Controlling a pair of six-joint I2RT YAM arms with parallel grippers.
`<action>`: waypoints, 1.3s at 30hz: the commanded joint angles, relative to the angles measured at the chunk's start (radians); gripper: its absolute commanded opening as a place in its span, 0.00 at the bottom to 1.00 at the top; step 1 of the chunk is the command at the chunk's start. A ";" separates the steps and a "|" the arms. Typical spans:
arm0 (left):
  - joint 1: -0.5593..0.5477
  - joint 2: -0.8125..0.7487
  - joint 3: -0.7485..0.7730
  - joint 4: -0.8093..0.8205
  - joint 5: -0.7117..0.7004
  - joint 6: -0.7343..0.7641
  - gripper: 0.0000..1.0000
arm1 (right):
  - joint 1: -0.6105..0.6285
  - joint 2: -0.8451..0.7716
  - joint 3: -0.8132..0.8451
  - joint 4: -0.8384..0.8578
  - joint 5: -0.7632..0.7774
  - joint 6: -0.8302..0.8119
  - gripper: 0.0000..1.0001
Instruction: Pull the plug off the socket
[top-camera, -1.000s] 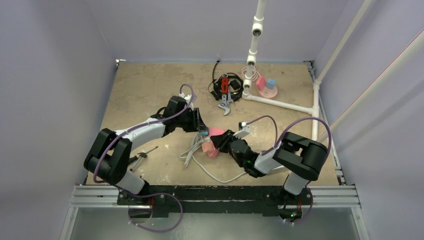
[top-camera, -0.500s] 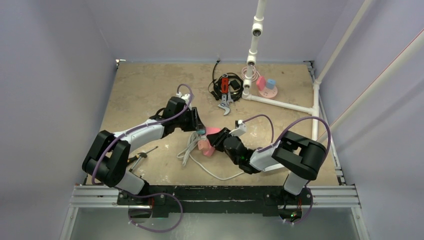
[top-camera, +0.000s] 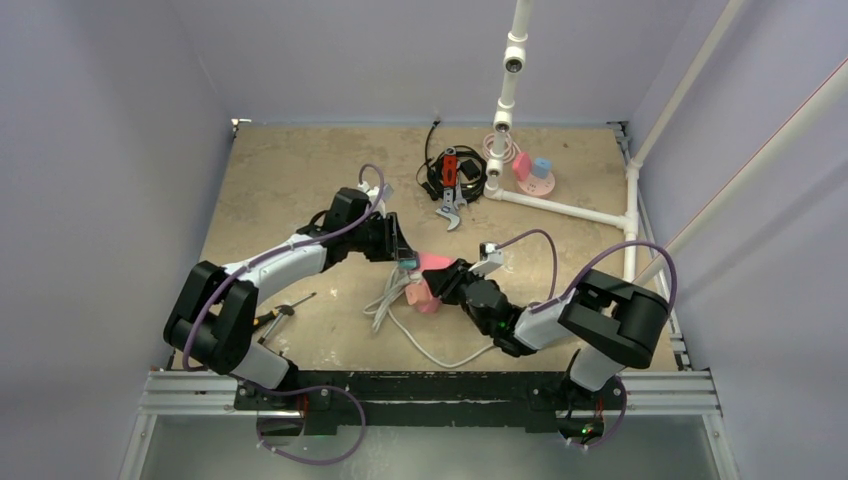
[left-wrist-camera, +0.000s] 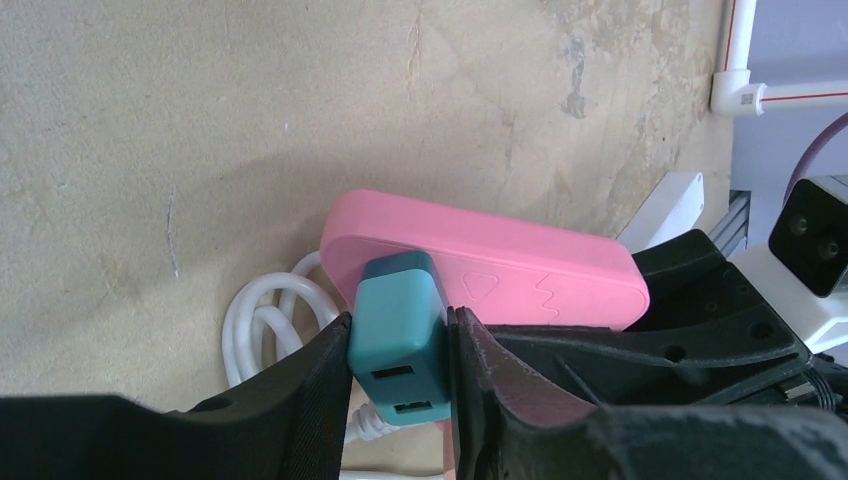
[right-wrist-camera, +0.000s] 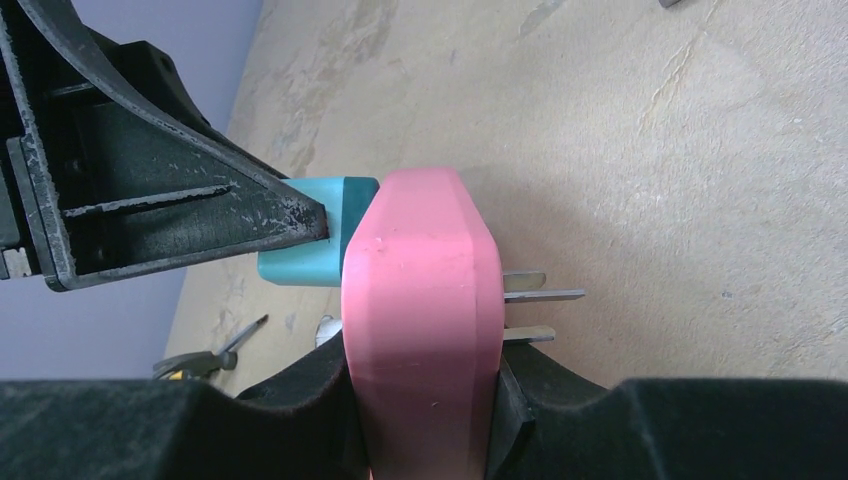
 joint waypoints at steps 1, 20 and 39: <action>0.032 -0.018 0.028 0.028 0.000 0.048 0.00 | 0.006 -0.038 -0.002 0.065 0.012 -0.015 0.00; -0.006 -0.112 -0.029 0.158 0.014 0.026 0.00 | 0.005 0.052 0.164 -0.334 0.076 0.215 0.00; 0.069 -0.103 -0.029 0.155 0.044 0.010 0.00 | 0.030 -0.036 0.105 -0.279 0.089 0.169 0.00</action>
